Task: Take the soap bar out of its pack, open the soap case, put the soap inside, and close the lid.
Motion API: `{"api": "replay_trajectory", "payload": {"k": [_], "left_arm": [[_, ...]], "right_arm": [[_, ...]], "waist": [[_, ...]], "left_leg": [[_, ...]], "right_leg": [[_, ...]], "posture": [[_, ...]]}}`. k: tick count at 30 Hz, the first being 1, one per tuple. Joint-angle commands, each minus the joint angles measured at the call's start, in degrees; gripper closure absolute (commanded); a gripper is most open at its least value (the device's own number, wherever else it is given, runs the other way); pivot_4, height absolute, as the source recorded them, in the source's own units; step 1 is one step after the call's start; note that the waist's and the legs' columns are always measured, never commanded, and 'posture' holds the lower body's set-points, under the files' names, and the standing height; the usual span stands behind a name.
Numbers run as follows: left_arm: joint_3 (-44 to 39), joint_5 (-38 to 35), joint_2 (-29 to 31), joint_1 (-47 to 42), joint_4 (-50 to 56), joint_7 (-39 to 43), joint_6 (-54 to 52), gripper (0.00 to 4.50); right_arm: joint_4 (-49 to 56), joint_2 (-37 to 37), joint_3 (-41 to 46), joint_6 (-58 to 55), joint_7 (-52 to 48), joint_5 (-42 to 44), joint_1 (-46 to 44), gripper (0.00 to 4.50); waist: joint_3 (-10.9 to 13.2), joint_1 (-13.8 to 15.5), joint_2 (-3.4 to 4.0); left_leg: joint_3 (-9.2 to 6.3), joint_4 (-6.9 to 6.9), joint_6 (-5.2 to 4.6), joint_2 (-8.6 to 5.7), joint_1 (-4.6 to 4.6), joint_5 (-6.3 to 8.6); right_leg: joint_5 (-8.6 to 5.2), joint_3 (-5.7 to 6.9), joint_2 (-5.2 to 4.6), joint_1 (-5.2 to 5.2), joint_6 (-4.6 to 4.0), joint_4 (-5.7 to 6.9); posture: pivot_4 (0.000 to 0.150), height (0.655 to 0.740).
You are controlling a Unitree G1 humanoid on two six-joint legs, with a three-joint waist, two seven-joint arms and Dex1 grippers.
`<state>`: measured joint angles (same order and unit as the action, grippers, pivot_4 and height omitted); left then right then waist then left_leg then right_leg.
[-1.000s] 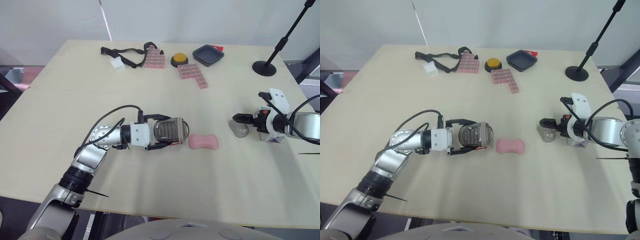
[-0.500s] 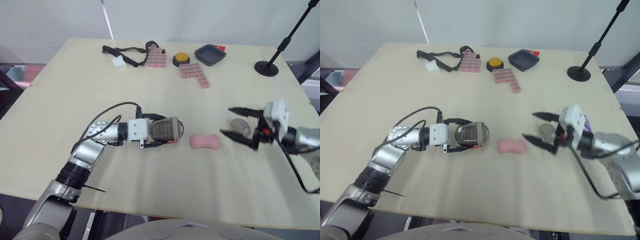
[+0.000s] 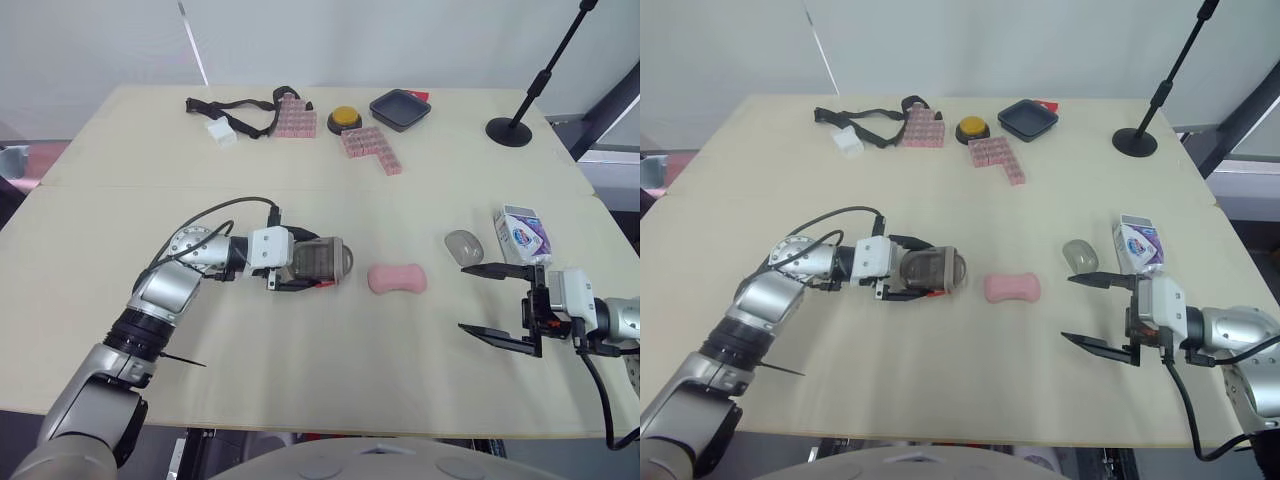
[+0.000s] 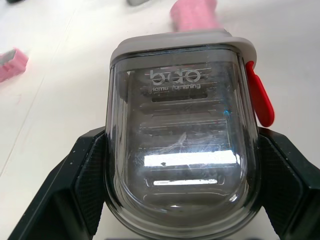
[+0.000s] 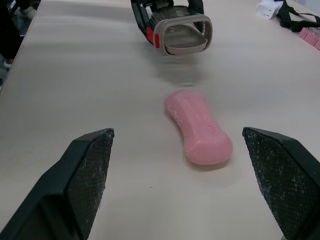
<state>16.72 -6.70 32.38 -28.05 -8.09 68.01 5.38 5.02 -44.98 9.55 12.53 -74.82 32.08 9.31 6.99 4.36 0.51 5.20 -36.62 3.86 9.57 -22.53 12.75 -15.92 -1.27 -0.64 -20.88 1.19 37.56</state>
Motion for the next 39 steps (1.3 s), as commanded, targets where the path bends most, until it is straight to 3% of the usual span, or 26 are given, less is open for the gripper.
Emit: {"api": "replay_trajectory", "payload": {"k": [1,16,27,39], "left_arm": [[0.1,0.3,1.3,-2.2,1.6,1.5,-3.0,1.02],[7.5,8.8,2.5,-8.9,7.9,4.3,-12.6,1.02],[9.6,9.0,4.5,-11.8,13.0,9.2,-20.6,1.02],[7.4,9.6,9.0,-10.3,7.4,9.9,-14.5,1.02]], "right_arm": [[1.4,0.3,0.9,0.5,-0.7,-0.1,0.6,0.08],[0.0,1.8,0.2,0.7,-0.2,-3.3,1.5,0.08],[-0.6,2.1,-0.2,0.5,-0.2,-4.3,0.3,0.08],[-1.2,1.9,-0.1,0.6,-0.4,-4.9,0.2,0.08]], "waist": [[0.0,0.0,0.01],[0.0,0.0,0.01],[0.0,0.0,0.02],[0.0,-0.1,0.02]], "left_leg": [[0.00,0.00,-0.01,-0.01,0.00,0.00],[0.02,0.01,-0.29,-0.05,-0.01,0.09],[0.03,0.04,-0.30,-0.06,-0.02,0.07],[0.04,0.06,-0.34,-0.08,-0.02,0.05]], "right_leg": [[0.00,0.00,-0.01,0.00,0.00,-0.01],[-0.01,0.06,-0.11,0.03,-0.02,-0.03],[-0.01,0.08,-0.13,0.03,-0.02,-0.05],[-0.01,0.11,-0.16,0.04,-0.03,-0.06]], "posture": [[0.150,0.7400],[0.150,0.7400],[0.150,0.7400],[0.150,0.7400]]}}
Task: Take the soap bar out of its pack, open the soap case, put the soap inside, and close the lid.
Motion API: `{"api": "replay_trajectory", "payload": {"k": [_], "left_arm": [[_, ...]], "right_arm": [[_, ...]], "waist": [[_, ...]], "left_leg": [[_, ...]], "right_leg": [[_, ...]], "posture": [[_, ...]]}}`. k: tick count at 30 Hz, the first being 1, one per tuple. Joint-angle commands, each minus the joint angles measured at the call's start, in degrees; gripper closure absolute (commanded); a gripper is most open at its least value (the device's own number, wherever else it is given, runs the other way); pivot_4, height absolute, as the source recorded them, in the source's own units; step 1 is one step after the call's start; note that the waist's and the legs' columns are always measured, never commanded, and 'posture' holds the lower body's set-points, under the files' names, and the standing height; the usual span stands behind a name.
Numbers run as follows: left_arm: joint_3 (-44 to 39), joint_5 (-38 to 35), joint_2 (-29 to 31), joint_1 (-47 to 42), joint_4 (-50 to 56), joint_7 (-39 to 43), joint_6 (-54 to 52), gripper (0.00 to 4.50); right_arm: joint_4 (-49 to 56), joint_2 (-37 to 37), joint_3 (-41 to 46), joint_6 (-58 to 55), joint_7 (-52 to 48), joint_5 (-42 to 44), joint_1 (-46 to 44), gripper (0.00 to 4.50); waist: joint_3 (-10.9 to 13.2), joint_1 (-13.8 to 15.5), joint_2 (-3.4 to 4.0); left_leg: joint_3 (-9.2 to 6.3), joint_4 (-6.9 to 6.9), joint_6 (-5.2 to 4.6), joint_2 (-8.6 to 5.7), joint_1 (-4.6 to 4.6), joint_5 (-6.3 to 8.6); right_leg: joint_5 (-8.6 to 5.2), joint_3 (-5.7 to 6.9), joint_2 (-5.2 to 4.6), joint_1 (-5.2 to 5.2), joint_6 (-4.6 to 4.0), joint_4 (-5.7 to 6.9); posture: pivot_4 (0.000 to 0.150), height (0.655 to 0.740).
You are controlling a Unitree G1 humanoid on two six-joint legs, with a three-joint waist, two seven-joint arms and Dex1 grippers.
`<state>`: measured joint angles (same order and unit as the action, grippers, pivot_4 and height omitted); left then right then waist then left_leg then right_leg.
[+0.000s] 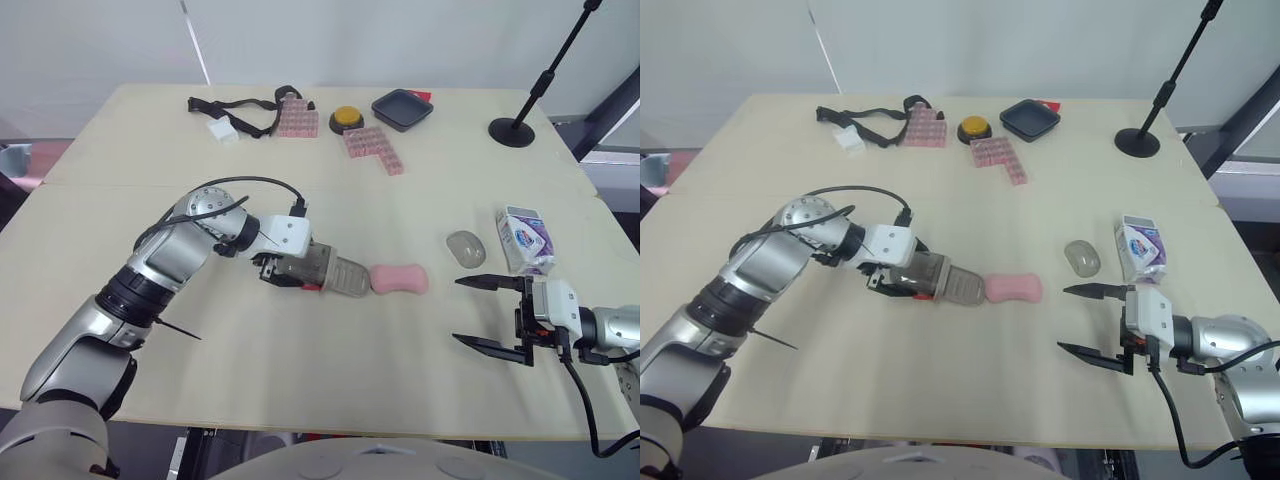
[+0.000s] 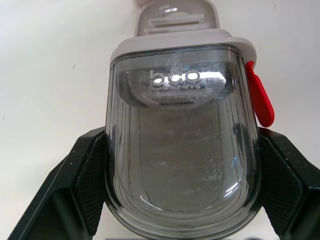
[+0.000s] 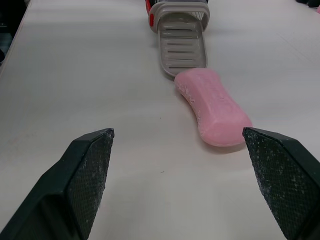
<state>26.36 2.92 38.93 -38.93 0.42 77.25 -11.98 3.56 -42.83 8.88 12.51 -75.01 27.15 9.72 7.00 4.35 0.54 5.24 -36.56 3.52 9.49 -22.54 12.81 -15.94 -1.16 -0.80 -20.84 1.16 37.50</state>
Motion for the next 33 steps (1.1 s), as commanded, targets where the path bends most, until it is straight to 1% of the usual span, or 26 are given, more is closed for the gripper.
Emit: {"api": "replay_trajectory", "payload": {"k": [1,5,14,16,20,23,26,30,33], "left_arm": [[-2.6,-0.3,3.3,1.0,-1.7,0.9,4.1,1.02],[-4.0,-1.1,5.3,2.9,-4.3,0.8,8.9,1.02],[-6.3,-4.2,2.6,4.4,-8.4,-0.4,14.5,1.02],[-6.4,-5.3,2.7,4.6,-9.6,0.5,15.4,0.01],[-6.7,-4.7,3.2,4.5,-12.2,1.0,18.2,0.01],[-7.4,-5.6,4.2,4.9,-11.5,2.5,18.4,0.01],[-8.6,-8.2,5.3,5.4,-8.5,3.9,16.2,0.01],[-13.6,-16.4,5.5,6.0,-0.1,3.6,7.4,0.01],[-18.8,-24.5,4.3,6.2,6.5,-0.2,-2.5,0.01]], "right_arm": [[0.2,-0.3,0.7,0.6,-0.2,0.0,-0.3,0.08],[-0.4,-0.3,0.8,0.9,-0.5,0.0,-0.3,0.08],[-1.2,-0.3,0.4,0.9,-1.1,-0.2,-1.3,0.08],[-1.2,-0.4,0.4,0.8,-1.2,-0.3,-1.4,0.00],[-1.1,-0.5,0.4,0.6,-1.2,-0.5,-1.5,0.00],[-0.9,-0.6,0.4,0.4,-1.2,-0.6,-1.5,0.00],[-0.8,-0.6,0.5,0.5,-1.2,-0.7,-1.3,0.00],[-0.6,-1.0,1.0,0.1,-1.1,-0.5,-1.2,0.00],[2.3,-3.3,1.1,-5.6,-0.4,0.5,-1.2,0.00]], "waist": [[0.0,-0.1,0.00],[0.0,0.0,0.01],[0.0,0.0,0.01],[0.0,-0.1,0.01],[0.0,0.0,0.01],[0.0,0.0,0.01],[0.0,0.0,0.01],[0.0,0.1,0.01],[0.0,0.0,0.03]], "left_leg": [[0.00,0.01,0.00,0.00,0.00,0.00],[0.00,0.05,0.00,0.00,0.01,0.00],[0.01,0.04,-0.07,-0.06,-0.02,-0.03],[0.01,0.05,-0.08,-0.05,-0.01,-0.02],[0.01,0.06,-0.10,-0.05,-0.02,-0.02],[0.01,0.06,-0.11,-0.05,-0.02,-0.02],[0.01,0.06,-0.11,-0.04,-0.03,-0.01],[0.01,0.06,-0.12,-0.04,-0.05,-0.02],[0.03,0.06,-0.15,-0.05,-0.04,-0.02]], "right_leg": [[0.00,-0.01,0.00,0.00,0.00,0.00],[0.00,0.01,0.00,0.00,0.00,-0.02],[0.00,0.07,-0.09,0.00,0.00,-0.01],[0.00,0.06,-0.08,0.00,0.00,-0.01],[0.00,0.07,-0.08,-0.01,0.00,-0.01],[0.00,0.07,-0.09,0.00,0.00,-0.01],[0.00,0.07,-0.08,-0.02,-0.01,-0.01],[-0.01,0.08,-0.10,-0.04,-0.02,0.00],[-0.02,0.07,-0.11,-0.07,-0.04,0.01]], "posture": [[0.150,0.7400],[0.150,0.7400],[0.150,0.7400],[0.150,0.7400],[0.150,0.7400],[0.150,0.7400],[0.150,0.7400],[0.150,0.7400],[0.150,0.7400]]}}
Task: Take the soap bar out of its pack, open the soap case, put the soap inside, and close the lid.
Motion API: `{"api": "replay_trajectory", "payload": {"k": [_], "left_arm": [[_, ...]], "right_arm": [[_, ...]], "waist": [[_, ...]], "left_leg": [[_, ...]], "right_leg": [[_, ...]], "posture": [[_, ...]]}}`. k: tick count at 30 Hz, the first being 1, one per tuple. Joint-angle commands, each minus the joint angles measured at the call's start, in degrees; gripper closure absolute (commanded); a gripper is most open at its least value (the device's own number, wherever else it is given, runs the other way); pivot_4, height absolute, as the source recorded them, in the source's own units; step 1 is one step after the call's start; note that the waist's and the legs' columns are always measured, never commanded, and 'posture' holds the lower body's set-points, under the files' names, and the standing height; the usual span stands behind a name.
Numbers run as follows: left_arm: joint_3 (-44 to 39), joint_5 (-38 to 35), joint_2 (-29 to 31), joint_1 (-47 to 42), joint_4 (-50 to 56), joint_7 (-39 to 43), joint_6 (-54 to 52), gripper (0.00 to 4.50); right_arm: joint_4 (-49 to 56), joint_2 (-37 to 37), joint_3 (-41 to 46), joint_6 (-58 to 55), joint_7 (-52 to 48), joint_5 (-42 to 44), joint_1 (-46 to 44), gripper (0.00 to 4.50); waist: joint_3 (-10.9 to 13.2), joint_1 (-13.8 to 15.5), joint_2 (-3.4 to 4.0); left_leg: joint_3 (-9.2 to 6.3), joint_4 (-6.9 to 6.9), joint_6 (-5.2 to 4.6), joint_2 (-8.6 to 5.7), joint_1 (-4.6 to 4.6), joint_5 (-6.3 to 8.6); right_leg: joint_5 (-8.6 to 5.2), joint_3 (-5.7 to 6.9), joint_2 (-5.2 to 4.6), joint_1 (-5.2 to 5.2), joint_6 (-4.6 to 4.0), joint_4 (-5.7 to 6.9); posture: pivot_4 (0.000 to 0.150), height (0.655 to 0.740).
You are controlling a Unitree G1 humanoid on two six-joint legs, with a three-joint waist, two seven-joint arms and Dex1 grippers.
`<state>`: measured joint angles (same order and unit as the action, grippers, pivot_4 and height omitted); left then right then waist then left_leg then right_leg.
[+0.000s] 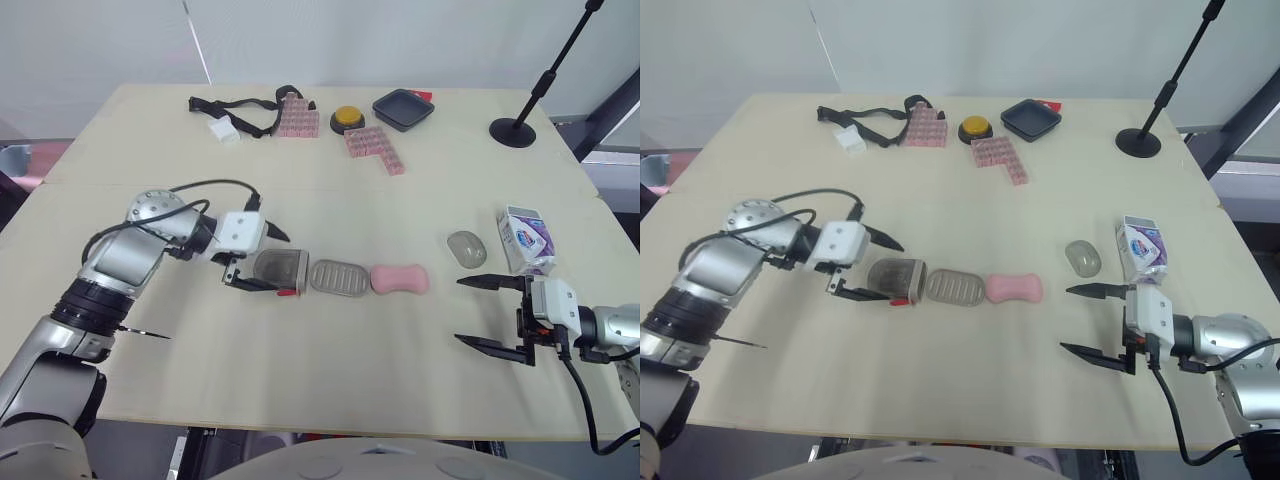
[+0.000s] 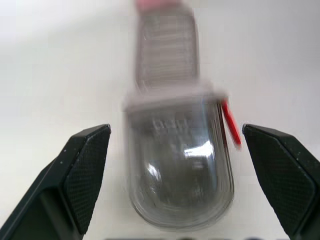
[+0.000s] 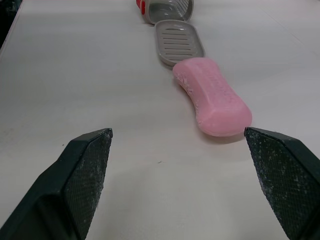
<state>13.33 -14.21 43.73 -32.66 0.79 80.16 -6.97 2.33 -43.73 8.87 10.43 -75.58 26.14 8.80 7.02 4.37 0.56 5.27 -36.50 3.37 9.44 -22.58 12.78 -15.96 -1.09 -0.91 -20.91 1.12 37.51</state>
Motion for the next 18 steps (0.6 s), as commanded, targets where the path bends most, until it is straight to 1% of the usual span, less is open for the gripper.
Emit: {"api": "replay_trajectory", "payload": {"k": [1,4,5,8,11,13,18], "left_arm": [[-7.3,-9.5,-1.0,0.6,8.1,-4.5,-9.8,0.01],[-11.6,-13.6,-3.9,5.9,13.3,-10.7,-12.3,0.01],[-12.7,-14.1,-4.7,8.3,14.8,-12.5,-12.3,0.01],[-16.0,-13.9,-7.3,15.7,16.8,-17.5,-10.6,0.01],[-17.4,-11.7,-6.5,23.1,16.3,-17.4,-6.2,0.01],[-19.3,-11.2,-6.3,27.3,15.2,-17.6,-3.6,0.01],[-22.3,-12.4,-6.6,33.2,16.0,-18.2,-0.3,0.01]], "right_arm": [[4.7,-3.2,1.0,-5.2,0.4,1.8,-0.7,0.00],[8.3,-5.4,0.4,-10.4,2.5,1.0,-3.5,0.00],[9.4,-6.1,0.0,-11.6,3.0,0.3,-4.6,0.00],[13.0,-7.0,-2.1,-18.2,6.9,-0.6,-9.6,0.00],[17.0,-6.8,-5.1,-24.8,10.4,-0.9,-14.9,0.00],[19.3,-6.8,-9.6,-28.3,12.4,-4.5,-19.1,0.00],[22.1,-6.0,-18.6,-36.3,15.1,-9.8,-24.5,0.00]], "waist": [[0.0,-0.1,0.00],[0.0,-0.5,0.05],[-0.1,-0.8,0.15],[-0.1,-1.2,0.14],[-0.1,-1.2,0.13],[0.0,-1.1,0.12],[0.0,-0.1,0.10]], "left_leg": [[0.00,0.00,-0.01,0.00,0.00,0.00],[0.04,0.05,-0.01,0.01,0.05,0.00],[0.06,0.07,-0.01,0.01,0.05,0.00],[0.09,0.24,0.00,0.03,0.05,-0.01],[0.01,0.25,0.14,0.08,0.11,-0.08],[-0.01,0.26,0.30,0.08,0.13,-0.16],[-0.04,0.27,0.41,0.06,0.13,-0.19]], "right_leg": [[-0.02,0.00,0.00,-0.01,-0.03,0.01],[-0.05,-0.03,0.02,0.02,-0.08,0.02],[-0.05,-0.06,0.03,0.01,-0.08,0.00],[-0.04,-0.07,0.08,0.14,-0.07,-0.10],[-0.04,-0.02,0.16,0.14,-0.06,-0.13],[-0.03,0.00,0.18,0.15,-0.04,-0.19],[-0.01,0.05,0.13,0.19,-0.02,-0.25]], "posture": [[0.150,0.7400],[0.150,0.7400],[0.150,0.7400],[0.150,0.7400],[0.150,0.7400],[0.150,0.7400],[0.150,0.7400]]}}
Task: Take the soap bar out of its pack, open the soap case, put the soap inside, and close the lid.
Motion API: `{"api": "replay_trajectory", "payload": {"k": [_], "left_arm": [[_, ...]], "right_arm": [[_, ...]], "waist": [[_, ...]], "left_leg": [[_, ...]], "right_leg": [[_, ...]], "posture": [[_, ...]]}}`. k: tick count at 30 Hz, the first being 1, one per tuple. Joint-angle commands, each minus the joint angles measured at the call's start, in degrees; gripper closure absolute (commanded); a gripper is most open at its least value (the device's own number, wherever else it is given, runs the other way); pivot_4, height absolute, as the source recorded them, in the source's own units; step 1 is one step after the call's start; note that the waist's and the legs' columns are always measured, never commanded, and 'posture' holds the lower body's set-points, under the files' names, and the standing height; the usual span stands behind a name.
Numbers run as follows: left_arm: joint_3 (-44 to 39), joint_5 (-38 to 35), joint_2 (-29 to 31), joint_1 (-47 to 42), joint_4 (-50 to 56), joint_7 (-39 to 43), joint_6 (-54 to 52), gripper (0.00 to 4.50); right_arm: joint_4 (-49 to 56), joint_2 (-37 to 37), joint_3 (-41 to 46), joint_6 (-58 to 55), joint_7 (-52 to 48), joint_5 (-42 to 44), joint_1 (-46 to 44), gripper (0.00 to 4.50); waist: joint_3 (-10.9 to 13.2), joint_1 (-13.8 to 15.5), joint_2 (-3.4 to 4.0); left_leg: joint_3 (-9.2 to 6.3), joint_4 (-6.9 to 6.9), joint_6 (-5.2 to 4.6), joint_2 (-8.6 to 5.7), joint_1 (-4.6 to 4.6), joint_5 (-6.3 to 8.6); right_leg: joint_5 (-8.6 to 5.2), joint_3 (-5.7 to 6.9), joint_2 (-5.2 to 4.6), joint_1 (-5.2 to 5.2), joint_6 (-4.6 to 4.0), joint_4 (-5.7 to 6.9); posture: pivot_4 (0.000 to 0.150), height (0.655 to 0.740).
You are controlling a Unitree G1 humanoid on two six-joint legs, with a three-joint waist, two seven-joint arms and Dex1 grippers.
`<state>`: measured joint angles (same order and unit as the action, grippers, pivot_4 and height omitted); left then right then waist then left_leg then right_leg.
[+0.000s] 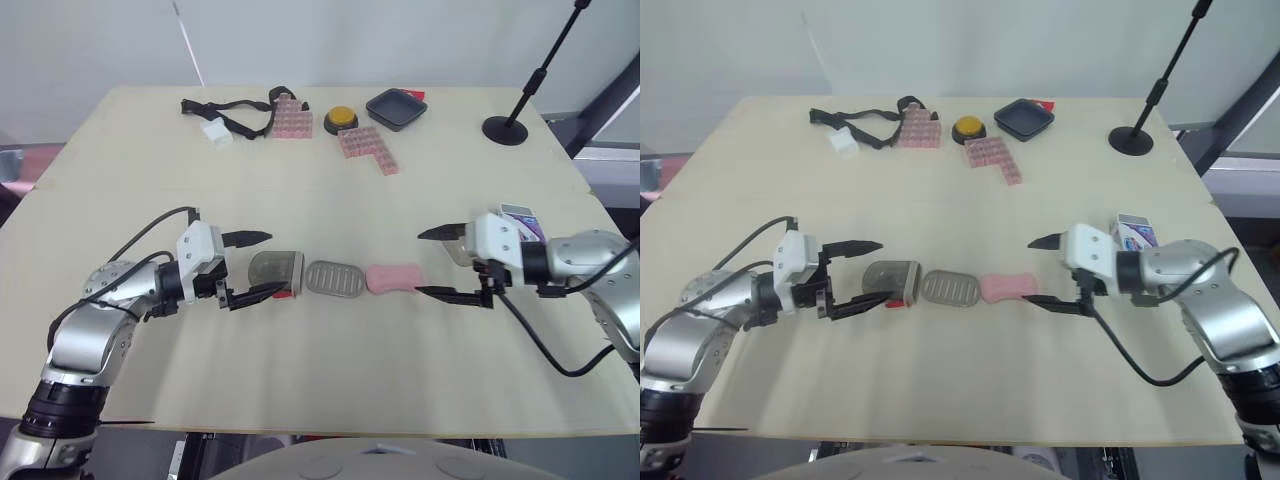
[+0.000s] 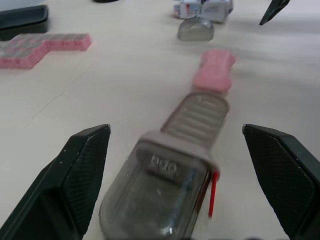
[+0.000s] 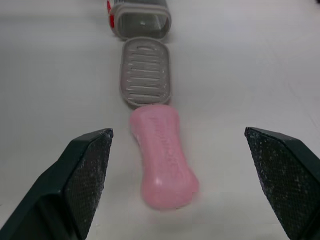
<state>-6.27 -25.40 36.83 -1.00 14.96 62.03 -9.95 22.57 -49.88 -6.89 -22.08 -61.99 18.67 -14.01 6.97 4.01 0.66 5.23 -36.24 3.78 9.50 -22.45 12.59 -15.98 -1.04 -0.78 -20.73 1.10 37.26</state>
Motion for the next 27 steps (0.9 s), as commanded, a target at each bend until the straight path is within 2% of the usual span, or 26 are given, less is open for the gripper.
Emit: {"api": "replay_trajectory", "payload": {"k": [1,6,11,14,17,27], "left_arm": [[-3.0,-1.4,0.4,2.4,2.0,0.2,3.1,0.01],[-3.5,-1.9,1.3,4.7,0.3,3.2,5.5,0.01],[-1.4,-1.2,2.5,1.6,-2.1,6.4,7.5,0.01],[0.3,-0.8,3.3,-0.4,-3.3,8.9,8.3,0.01],[1.6,-0.2,3.9,-1.4,-3.9,10.2,9.0,0.01],[3.9,-0.7,3.6,-2.3,-1.9,9.4,7.6,0.01]], "right_arm": [[1.9,0.6,-4.1,-4.9,2.1,-3.1,-2.4,0.00],[1.2,2.0,-10.3,-10.4,3.2,-6.6,-6.3,0.00],[-0.8,2.7,-13.0,-14.4,4.9,-9.7,-9.0,0.00],[-1.1,3.8,-13.1,-19.2,6.0,-9.0,-9.9,0.00],[-1.0,3.0,-14.3,-17.7,4.8,-10.3,-10.2,0.00],[-2.3,5.4,-14.1,-20.6,5.3,-9.0,-11.1,0.00]], "waist": [[0.0,0.3,0.00],[0.0,0.3,0.00],[0.0,0.3,0.00],[0.0,0.3,0.00],[0.0,0.3,0.01],[0.0,0.4,0.01]], "left_leg": [[0.00,0.00,0.00,-0.01,0.00,0.00],[0.02,0.08,0.10,-0.02,0.05,-0.03],[0.03,0.24,0.21,-0.02,0.12,-0.09],[0.03,0.25,0.25,-0.02,0.15,-0.12],[0.06,0.34,0.27,-0.02,0.15,-0.13],[0.06,0.37,0.34,0.01,0.16,-0.17]], "right_leg": [[0.00,0.00,-0.01,0.00,0.00,0.00],[0.01,-0.02,-0.02,-0.01,0.01,0.02],[0.01,-0.03,0.00,0.00,0.01,0.02],[0.01,-0.04,0.01,-0.01,0.02,0.05],[0.01,-0.05,0.02,-0.04,0.02,0.03],[0.01,-0.06,0.07,-0.05,0.01,0.05]], "posture": [[0.150,0.7400],[0.150,0.7400],[0.150,0.7400],[0.150,0.7400],[0.150,0.7400],[0.150,0.7400]]}}
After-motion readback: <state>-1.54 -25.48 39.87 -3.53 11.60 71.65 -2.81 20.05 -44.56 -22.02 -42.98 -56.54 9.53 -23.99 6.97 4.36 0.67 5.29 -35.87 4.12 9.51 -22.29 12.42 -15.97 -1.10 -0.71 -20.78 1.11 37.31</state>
